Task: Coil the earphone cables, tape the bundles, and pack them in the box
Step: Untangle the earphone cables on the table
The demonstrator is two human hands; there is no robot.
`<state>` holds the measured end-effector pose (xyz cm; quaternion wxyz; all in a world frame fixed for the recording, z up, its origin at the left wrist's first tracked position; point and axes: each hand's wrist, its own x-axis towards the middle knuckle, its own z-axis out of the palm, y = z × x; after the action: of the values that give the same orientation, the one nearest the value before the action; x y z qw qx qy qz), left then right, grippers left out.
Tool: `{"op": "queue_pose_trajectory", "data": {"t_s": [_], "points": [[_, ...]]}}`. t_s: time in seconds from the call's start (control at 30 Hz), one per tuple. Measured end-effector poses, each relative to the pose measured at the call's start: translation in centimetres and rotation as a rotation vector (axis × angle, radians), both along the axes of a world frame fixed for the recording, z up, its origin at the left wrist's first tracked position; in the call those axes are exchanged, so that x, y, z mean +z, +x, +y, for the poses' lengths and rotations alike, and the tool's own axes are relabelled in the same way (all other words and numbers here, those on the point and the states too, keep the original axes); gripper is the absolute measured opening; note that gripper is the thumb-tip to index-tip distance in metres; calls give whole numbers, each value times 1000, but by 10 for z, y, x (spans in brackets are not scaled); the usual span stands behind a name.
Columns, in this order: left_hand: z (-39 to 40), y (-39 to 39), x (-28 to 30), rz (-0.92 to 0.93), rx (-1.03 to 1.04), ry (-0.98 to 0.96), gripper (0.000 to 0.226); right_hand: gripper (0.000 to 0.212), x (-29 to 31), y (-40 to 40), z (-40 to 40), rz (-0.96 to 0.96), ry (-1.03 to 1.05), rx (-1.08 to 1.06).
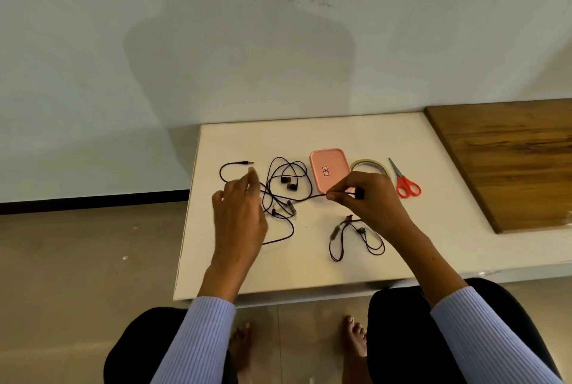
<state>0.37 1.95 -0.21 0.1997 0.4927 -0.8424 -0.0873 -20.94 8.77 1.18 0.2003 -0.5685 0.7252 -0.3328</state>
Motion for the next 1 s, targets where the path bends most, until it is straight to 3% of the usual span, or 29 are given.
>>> {"op": "queue_pose_trajectory", "data": {"t_s": [0.07,0.13,0.3,0.63,0.77,0.87,1.0], "points": [[8,-11,1,58,-132,-5,53,7,0,9,-3,11,-18,45],[14,-22,1,128,-237,32,41,7,1,19,-5,-8,-28,103],[15,-25,6,348,-270,151,22,4,1,28,-9,-127,-63,102],[-9,4,11,493,72,117,15,13,5,-11,1,-165,-7,18],[-4,3,2,251,97,149,38,7,0,-5,2,-70,39,1],[2,-7,0,164,-115,78,56,3,-3,7,-1,-2,36,22],[11,-21,-1,278,-304,183,29,1,-6,24,-6,-59,23,91]]}}
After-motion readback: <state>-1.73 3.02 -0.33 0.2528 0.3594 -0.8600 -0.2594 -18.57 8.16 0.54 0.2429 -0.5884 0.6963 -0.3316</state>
